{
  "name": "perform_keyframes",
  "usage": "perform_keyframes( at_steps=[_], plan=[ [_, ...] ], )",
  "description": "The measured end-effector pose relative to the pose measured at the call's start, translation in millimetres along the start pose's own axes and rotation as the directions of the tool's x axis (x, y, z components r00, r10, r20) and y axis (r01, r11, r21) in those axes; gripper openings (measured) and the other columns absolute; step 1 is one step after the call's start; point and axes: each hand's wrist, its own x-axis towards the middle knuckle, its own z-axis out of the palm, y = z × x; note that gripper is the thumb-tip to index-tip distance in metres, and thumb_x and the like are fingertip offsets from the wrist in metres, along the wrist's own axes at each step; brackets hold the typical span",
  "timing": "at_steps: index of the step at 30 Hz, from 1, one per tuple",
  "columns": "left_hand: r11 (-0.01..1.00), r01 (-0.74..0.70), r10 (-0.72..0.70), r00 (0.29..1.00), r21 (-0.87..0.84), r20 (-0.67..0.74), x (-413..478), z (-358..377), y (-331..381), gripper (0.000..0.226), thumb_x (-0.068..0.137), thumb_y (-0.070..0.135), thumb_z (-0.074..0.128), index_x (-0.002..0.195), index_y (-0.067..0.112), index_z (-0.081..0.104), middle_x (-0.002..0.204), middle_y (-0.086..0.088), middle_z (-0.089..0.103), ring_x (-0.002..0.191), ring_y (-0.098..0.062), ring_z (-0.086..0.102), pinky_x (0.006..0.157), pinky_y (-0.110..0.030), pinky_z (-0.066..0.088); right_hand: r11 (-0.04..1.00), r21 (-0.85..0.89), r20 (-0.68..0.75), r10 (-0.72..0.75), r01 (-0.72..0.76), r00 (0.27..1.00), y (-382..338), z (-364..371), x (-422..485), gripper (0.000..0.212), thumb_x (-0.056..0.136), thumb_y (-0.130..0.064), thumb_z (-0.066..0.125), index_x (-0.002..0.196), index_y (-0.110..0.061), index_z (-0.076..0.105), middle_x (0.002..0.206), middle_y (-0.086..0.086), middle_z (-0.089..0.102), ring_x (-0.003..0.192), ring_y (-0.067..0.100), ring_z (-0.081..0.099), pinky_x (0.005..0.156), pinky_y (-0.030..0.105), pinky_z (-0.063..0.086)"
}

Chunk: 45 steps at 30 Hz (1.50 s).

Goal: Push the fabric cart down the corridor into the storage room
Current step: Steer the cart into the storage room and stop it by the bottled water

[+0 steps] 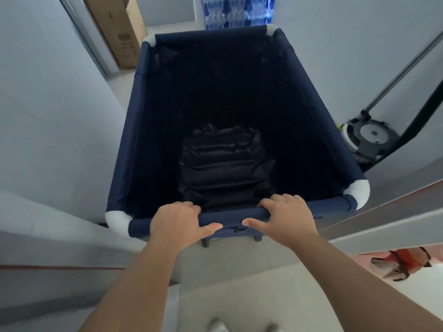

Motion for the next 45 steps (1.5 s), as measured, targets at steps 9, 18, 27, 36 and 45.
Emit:
perform_keyframes(
  at_steps=[9,18,27,36,45],
  plan=[
    [1.000,0.017,-0.017,0.999,0.016,0.034,93,-4,-12,0.079,0.070,0.094,0.017,0.073,0.029,0.062,0.068,0.012,0.055,0.065,-0.010,0.053,0.055,-0.029,0.041,0.999,-0.012,0.020,-0.034,0.034,0.999,30,-17,99,0.080,0.068,-0.097,0.021,0.092,-0.036,0.066,0.082,-0.015,0.057,0.080,0.011,0.049,0.082,0.032,0.035],
    [0.997,0.075,-0.074,0.996,-0.017,0.045,204,-5,-34,0.069,0.068,0.095,0.018,0.067,0.033,0.050,0.063,0.014,0.044,0.059,-0.008,0.048,0.053,-0.030,0.032,0.997,-0.033,-0.001,-0.066,0.066,0.998,59,-33,210,0.077,0.072,-0.096,0.021,0.088,-0.032,0.061,0.076,-0.012,0.051,0.077,0.014,0.050,0.081,0.034,0.039],
    [0.999,0.045,-0.046,0.999,-0.030,-0.015,277,-3,-62,0.068,0.070,0.093,0.025,0.056,0.030,0.046,0.053,0.014,0.036,0.047,-0.009,0.041,0.045,-0.027,0.022,0.997,-0.049,0.018,-0.058,0.059,0.998,65,-44,288,0.075,0.069,-0.095,0.021,0.080,-0.028,0.053,0.074,-0.011,0.049,0.076,0.015,0.045,0.081,0.034,0.035],
    [0.998,-0.069,0.069,0.996,0.001,0.060,316,-7,-115,0.078,0.066,0.096,0.013,0.067,0.030,0.054,0.063,0.012,0.048,0.058,-0.009,0.051,0.052,-0.029,0.032,1.000,-0.026,0.083,0.011,-0.009,0.996,29,-47,322,0.069,0.065,-0.097,0.018,0.069,-0.032,0.040,0.068,-0.012,0.047,0.072,0.013,0.048,0.079,0.033,0.032],
    [0.976,-0.215,0.213,0.976,0.041,0.046,334,-7,-117,0.084,0.069,0.097,0.008,0.067,0.029,0.057,0.061,0.013,0.046,0.055,-0.009,0.047,0.049,-0.029,0.027,0.992,-0.040,0.102,0.126,-0.122,0.987,25,-46,307,0.074,0.068,-0.097,0.016,0.073,-0.030,0.045,0.069,-0.011,0.048,0.072,0.014,0.049,0.082,0.035,0.037]
  ],
)
